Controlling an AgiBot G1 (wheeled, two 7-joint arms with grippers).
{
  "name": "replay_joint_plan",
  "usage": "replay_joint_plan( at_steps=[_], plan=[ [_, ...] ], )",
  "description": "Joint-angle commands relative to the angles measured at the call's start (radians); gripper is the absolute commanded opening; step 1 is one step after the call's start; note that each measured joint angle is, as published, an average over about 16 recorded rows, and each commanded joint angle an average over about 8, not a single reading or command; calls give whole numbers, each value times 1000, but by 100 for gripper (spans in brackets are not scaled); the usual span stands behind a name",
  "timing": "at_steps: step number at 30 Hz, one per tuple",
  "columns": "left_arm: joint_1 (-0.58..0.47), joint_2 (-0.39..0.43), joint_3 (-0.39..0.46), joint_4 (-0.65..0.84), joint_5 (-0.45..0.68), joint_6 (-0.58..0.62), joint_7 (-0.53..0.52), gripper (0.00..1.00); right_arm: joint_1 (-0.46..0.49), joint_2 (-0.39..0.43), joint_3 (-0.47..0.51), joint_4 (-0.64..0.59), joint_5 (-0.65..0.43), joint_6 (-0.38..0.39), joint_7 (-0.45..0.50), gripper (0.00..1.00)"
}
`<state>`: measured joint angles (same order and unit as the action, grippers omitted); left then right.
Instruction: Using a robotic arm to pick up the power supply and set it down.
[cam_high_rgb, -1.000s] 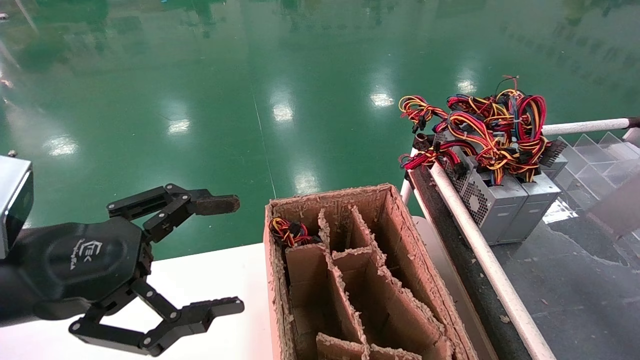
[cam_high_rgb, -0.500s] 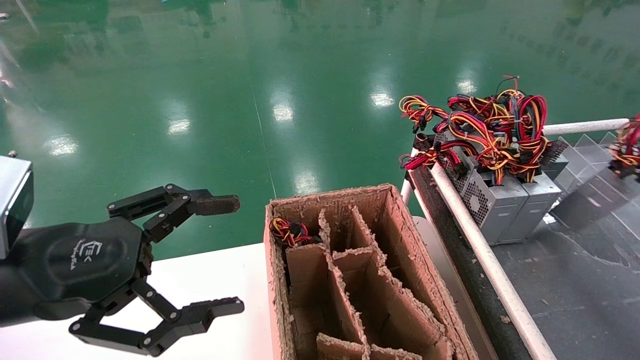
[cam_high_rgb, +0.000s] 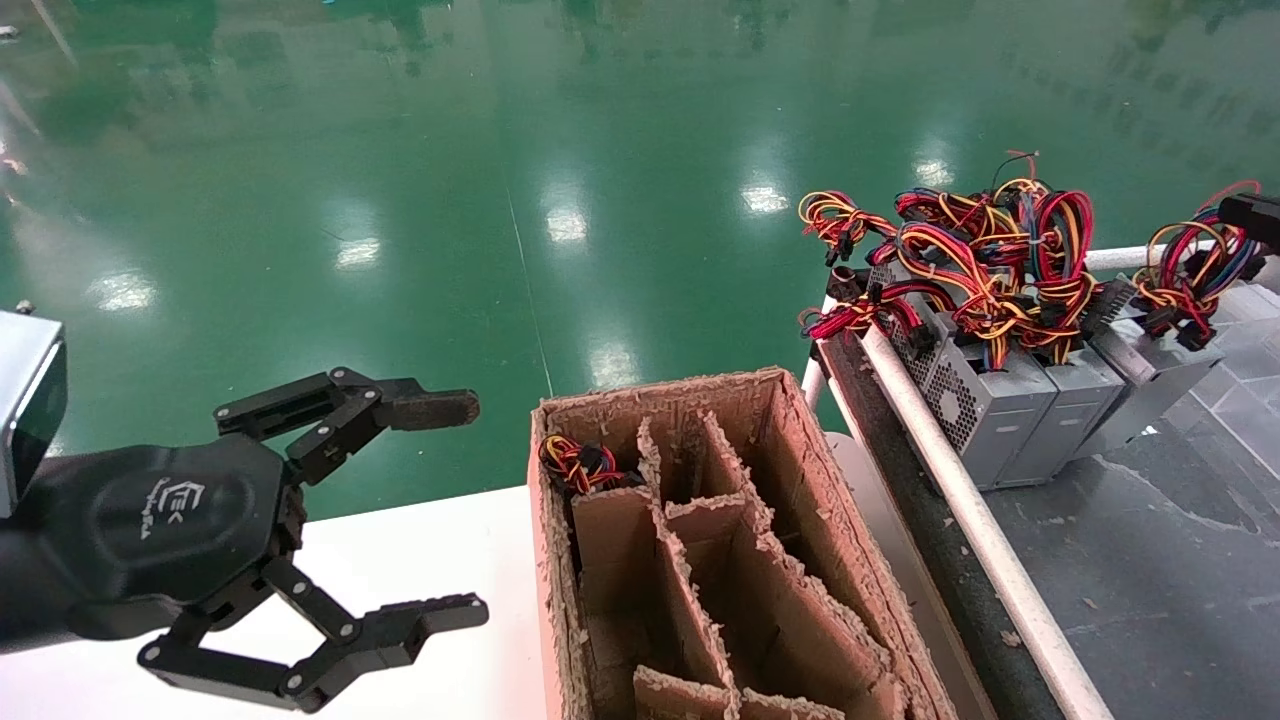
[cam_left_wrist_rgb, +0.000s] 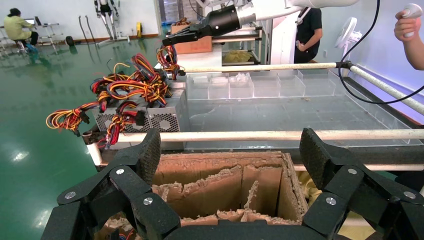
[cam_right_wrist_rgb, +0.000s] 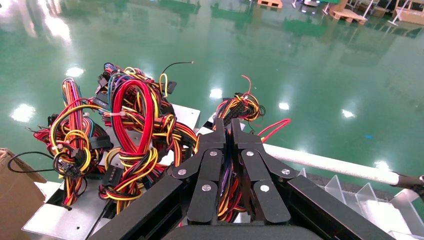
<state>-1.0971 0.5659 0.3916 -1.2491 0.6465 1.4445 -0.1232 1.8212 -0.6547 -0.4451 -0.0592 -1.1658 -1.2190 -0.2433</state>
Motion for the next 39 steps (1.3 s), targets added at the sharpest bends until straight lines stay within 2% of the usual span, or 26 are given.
replay_joint_plan(
  at_steps=[1, 3, 4, 24, 39],
  plan=[
    [0, 0, 0, 0, 0, 0, 0, 100, -9, -6, 2, 5, 3, 8, 6, 67],
    [0, 0, 0, 0, 0, 0, 0, 100, -17, -5, 4, 8, 5, 7, 12, 92],
    [0, 0, 0, 0, 0, 0, 0, 100, -21, -5, 5, 10, 6, 6, 14, 99],
    [0, 0, 0, 0, 0, 0, 0, 100, -42, 18, 19, 64, 28, -31, 39, 100],
    [0, 0, 0, 0, 0, 0, 0, 100, -200, 24, 53, 351, 121, -86, 123, 100]
  ],
)
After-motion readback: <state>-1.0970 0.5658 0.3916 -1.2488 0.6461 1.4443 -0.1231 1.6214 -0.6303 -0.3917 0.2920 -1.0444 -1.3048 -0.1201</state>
